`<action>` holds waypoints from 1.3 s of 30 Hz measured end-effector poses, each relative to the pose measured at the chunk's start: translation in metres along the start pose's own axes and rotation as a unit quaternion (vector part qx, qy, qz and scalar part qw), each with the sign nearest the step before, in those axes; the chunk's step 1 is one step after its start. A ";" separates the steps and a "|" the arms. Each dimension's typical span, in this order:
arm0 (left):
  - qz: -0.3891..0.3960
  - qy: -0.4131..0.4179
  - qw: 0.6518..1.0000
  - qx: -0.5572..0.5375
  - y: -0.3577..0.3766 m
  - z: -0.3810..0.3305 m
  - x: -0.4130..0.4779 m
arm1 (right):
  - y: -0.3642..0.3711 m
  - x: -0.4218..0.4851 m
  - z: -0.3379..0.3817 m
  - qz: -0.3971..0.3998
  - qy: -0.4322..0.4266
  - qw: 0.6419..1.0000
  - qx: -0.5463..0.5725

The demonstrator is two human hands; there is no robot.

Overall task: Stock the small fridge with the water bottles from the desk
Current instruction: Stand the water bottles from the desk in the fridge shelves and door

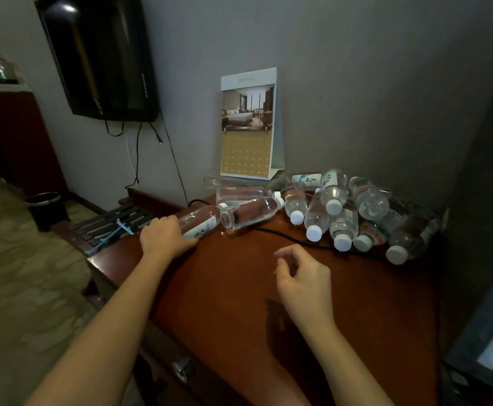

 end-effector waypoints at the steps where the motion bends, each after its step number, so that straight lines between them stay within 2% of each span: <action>1: -0.003 -0.008 1.000 0.004 -0.005 0.004 -0.008 | 0.001 -0.001 -0.001 0.005 0.003 1.000 -0.003; 5: 0.001 -0.063 0.997 -0.047 -0.020 0.023 -0.044 | 0.000 -0.005 -0.005 0.021 0.041 0.999 0.016; 8: 0.049 -0.120 0.967 -0.217 -0.022 0.036 -0.078 | -0.006 -0.006 -0.009 0.034 0.071 0.996 0.042; 10: 0.096 -0.128 0.920 -0.357 -0.022 0.030 -0.102 | -0.004 -0.006 -0.008 0.079 0.087 0.992 0.051; 13: 0.163 -0.114 0.797 -0.571 -0.029 -0.007 -0.141 | -0.001 -0.013 -0.001 0.140 0.099 0.982 0.074; 16: 0.211 -0.085 0.685 -0.692 -0.046 -0.063 -0.182 | -0.006 -0.026 0.011 0.179 0.099 0.968 0.144; 18: 0.237 -0.054 0.643 -0.727 -0.058 -0.098 -0.205 | -0.018 -0.039 0.020 0.211 0.087 0.952 0.207; 21: 0.262 -0.015 0.603 -0.753 -0.074 -0.139 -0.230 | -0.049 -0.058 0.020 0.219 0.082 0.937 0.262; 28: 0.303 0.085 0.587 -0.746 -0.097 -0.209 -0.271 | -0.137 -0.081 -0.001 0.161 0.102 0.939 0.286; 39: 0.281 0.198 0.584 -0.735 -0.127 -0.293 -0.324 | -0.236 -0.118 -0.035 0.119 0.097 0.955 0.254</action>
Point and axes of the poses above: each hand's wrist, its own x-axis towards the middle knuckle, its own y-axis out of the palm, z = x × y, the point moved 8 cm from there along x, towards the middle knuckle, and after that the axes turned 5 degrees about -x, right-handed, at the moved point
